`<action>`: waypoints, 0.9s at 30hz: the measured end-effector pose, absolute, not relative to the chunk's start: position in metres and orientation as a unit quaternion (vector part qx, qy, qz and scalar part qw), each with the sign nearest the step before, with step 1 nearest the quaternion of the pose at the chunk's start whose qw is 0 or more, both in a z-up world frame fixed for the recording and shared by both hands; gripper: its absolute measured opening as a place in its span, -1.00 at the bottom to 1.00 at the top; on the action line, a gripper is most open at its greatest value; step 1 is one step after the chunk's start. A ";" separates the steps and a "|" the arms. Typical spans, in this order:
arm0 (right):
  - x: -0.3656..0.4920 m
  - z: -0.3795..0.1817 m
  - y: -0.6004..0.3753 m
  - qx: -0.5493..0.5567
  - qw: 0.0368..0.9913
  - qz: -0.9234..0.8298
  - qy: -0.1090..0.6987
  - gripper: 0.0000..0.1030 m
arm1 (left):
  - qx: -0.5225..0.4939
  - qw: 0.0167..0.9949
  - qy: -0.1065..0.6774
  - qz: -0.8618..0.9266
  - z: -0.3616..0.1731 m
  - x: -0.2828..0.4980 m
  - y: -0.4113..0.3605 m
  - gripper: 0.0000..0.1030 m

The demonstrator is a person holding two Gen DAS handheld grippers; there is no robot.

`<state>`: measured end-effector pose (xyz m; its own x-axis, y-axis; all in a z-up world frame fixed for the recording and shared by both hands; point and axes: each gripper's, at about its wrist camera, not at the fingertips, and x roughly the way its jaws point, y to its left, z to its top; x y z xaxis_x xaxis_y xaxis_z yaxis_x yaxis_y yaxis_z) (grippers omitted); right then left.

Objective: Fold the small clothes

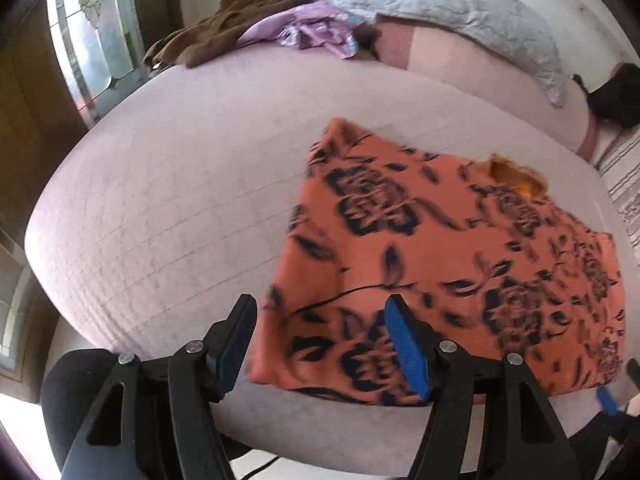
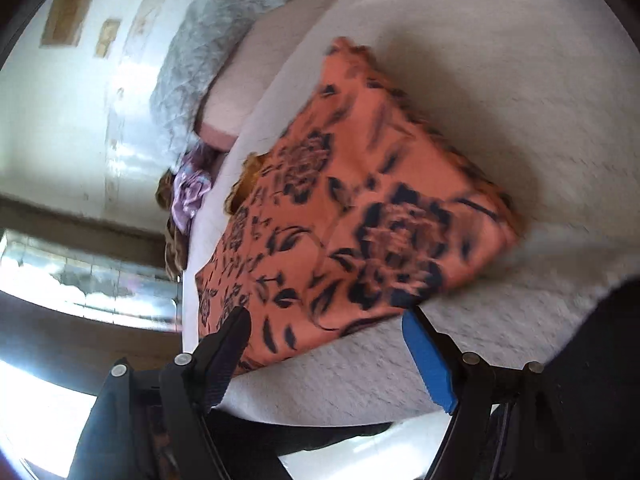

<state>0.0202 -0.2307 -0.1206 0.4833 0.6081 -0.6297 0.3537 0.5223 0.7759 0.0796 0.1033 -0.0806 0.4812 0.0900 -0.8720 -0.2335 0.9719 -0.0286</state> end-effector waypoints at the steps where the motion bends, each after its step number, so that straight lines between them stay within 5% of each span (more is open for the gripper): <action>1: 0.019 -0.124 -0.235 0.492 0.711 0.078 0.496 0.57 | -0.072 0.859 0.499 0.089 -0.080 0.082 0.098 0.32; 12: 0.022 -0.151 -0.272 0.605 0.667 0.031 0.433 0.60 | -0.096 0.850 0.516 0.032 -0.100 0.081 0.098 0.42; 27: 0.034 -0.128 -0.271 0.580 0.694 0.035 0.425 0.59 | -0.076 0.852 0.517 0.028 -0.078 0.090 0.065 0.42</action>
